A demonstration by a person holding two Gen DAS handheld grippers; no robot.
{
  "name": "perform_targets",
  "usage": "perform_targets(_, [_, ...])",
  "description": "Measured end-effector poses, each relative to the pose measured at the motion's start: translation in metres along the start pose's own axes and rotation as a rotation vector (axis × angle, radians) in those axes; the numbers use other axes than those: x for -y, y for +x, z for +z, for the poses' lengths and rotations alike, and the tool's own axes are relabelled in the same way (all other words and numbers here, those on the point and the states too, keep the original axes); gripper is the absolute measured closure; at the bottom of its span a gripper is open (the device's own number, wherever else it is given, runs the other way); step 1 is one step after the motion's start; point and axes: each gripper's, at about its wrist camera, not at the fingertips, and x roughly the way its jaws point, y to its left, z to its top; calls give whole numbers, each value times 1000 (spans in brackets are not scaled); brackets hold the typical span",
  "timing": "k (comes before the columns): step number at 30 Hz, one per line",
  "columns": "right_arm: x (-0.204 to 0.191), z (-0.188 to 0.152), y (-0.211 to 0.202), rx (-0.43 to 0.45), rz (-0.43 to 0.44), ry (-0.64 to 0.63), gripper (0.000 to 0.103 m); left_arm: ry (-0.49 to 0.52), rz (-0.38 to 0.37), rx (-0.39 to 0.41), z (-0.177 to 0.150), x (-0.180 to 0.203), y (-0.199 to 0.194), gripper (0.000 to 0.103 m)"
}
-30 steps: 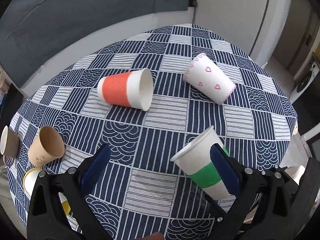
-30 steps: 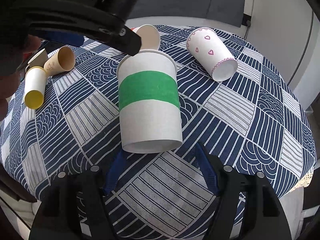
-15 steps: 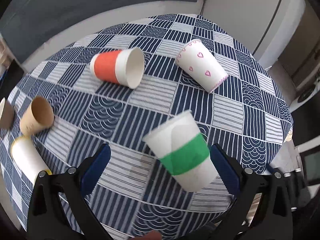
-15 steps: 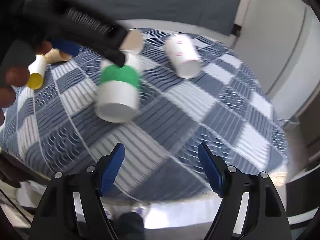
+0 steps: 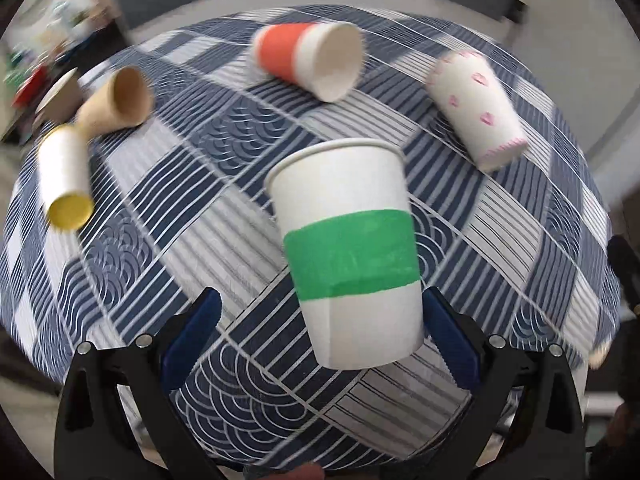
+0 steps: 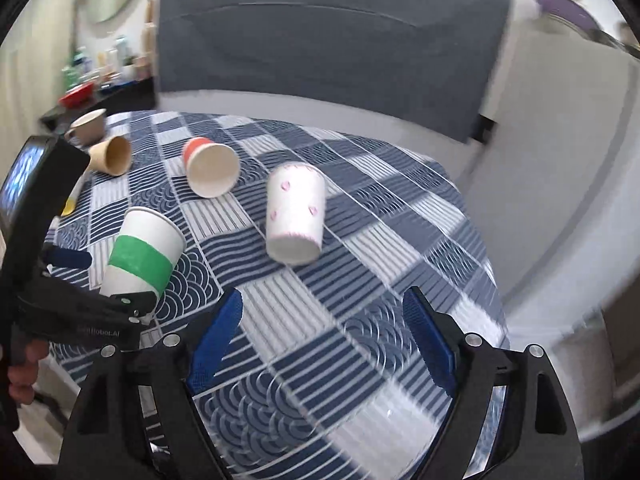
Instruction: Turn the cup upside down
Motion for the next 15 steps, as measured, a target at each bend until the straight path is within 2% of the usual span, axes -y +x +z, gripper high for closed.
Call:
perform_targets(2, [4, 6, 3, 9, 57, -49, 25, -43, 38, 10, -3, 1, 1, 7])
perform_targets(4, [8, 8, 8, 8, 107, -71, 24, -86, 62, -7, -6, 3, 5, 17])
perform_targets(5, [8, 8, 10, 10, 127, -78, 24, -99, 69, -16, -7, 4, 7, 29])
perform_targets(6, [8, 8, 11, 10, 139, -83, 24, -113, 80, -28, -7, 4, 10, 35])
perform_targets(9, [8, 9, 13, 12, 176, -91, 24, -140, 78, -36, -10, 5, 10, 45])
perform_targets(15, [4, 13, 14, 32, 214, -133, 23, -159, 78, -14, -8, 0, -3, 46])
